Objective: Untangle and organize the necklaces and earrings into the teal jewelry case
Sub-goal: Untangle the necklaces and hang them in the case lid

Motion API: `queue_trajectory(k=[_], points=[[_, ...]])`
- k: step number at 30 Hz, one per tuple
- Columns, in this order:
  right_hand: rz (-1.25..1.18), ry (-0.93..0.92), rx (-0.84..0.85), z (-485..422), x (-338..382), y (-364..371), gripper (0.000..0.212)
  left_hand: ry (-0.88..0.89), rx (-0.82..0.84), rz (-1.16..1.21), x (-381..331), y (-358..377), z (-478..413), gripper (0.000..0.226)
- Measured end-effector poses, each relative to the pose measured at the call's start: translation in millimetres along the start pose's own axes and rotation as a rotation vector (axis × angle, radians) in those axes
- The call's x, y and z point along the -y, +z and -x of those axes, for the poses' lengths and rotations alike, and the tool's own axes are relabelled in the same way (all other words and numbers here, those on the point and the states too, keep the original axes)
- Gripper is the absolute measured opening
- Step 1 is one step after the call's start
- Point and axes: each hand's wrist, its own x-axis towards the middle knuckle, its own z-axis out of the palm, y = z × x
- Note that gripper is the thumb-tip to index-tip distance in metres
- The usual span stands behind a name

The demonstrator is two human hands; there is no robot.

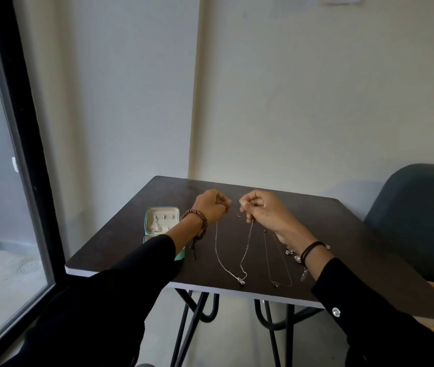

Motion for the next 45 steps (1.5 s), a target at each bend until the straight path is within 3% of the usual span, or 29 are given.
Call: queue_trajectory(k=[2, 7, 13, 22, 26, 30, 35, 40, 45], points=[[-0.001, -0.012, 0.002, 4.5, 4.4, -1.4, 0.007, -0.003, -0.006, 0.140, -3.7, -3.1, 5.3, 0.006], [-0.064, -0.008, 0.066, 19.7, 12.6, 4.0, 0.009, -0.072, 0.046, 0.741, -18.2, -4.9, 15.2, 0.006], [-0.130, -0.025, 0.058, 28.6, 21.7, 1.9, 0.020, -0.051, 0.012, 1.031, -30.7, -0.6, 25.1, 0.028], [-0.225, -0.029, 0.048, 29.0, 43.9, -21.8, 0.025, 0.028, 0.078, 0.817, -38.5, 1.0, 32.1, 0.035], [-0.371, 0.035, 0.115, 30.8, 45.7, -33.1, 0.029, 0.089, 0.110, 0.559, -40.5, -2.5, 32.8, 0.042], [-0.553, 0.068, 0.110, 28.1, 42.4, -40.4, 0.030, 0.096, 0.171, 0.478, -41.8, -5.4, 34.2, 0.053], [-0.682, 0.078, 0.051, 25.6, 32.5, -39.6, 0.025, 0.042, 0.186, 0.633, -42.1, -4.7, 40.0, 0.050], [-0.623, 0.105, 0.021, 27.7, 21.4, -28.0, 0.025, 0.013, 0.212, 0.879, -47.0, -5.9, 42.6, 0.051], [-0.553, 0.137, 0.065, 33.1, 12.4, -15.1, 0.008, 0.023, 0.252, 1.044, -57.2, -10.0, 43.7, 0.052]])
